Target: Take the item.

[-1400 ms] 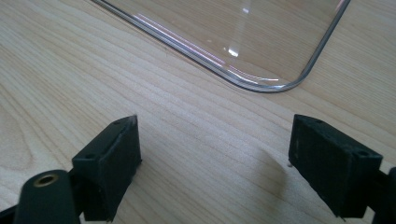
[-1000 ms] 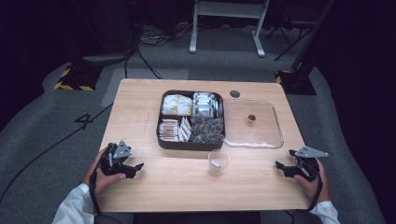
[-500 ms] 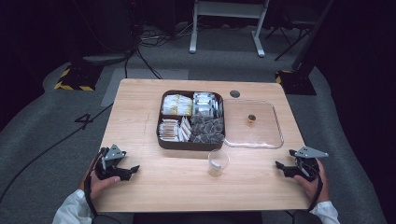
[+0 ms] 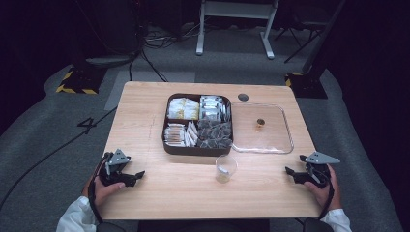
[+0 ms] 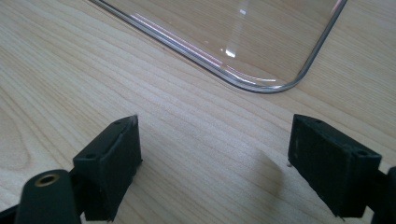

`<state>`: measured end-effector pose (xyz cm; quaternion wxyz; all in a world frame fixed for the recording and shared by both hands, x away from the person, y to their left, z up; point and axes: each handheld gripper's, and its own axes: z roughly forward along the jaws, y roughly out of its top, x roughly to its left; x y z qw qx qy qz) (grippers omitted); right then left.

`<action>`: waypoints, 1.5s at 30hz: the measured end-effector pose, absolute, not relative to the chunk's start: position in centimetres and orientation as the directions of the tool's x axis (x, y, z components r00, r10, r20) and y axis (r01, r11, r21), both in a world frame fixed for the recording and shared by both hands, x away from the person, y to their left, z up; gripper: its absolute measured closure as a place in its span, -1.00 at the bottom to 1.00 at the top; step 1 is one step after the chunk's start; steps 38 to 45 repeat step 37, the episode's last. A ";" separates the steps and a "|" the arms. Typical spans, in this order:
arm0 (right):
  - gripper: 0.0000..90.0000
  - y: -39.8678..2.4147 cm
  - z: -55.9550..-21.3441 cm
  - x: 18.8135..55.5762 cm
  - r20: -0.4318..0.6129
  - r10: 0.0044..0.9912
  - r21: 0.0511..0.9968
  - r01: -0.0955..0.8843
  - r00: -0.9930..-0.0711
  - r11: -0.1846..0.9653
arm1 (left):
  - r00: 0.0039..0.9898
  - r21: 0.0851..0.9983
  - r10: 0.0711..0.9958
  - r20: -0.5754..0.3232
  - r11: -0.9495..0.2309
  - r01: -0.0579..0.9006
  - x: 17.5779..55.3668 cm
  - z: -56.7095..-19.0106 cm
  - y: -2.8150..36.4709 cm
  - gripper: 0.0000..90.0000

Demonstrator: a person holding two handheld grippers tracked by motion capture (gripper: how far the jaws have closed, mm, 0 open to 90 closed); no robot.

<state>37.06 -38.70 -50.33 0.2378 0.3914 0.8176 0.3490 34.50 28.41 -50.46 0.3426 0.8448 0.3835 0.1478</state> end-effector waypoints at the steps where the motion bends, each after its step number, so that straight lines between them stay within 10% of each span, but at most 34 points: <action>1: -0.61 -38.7 -50.3 37.1 -0.116 0.806 0.757 0.474 -0.580 0.450 | 0.662 0.692 0.749 -0.013 -0.471 0.547 34.5 -50.5 28.4 -0.63; 45: -0.61 -38.7 -50.3 37.0 -0.117 0.802 0.758 0.469 -0.586 0.454 | 0.655 0.691 0.756 -0.008 -0.469 0.550 34.6 -50.5 28.3 -0.64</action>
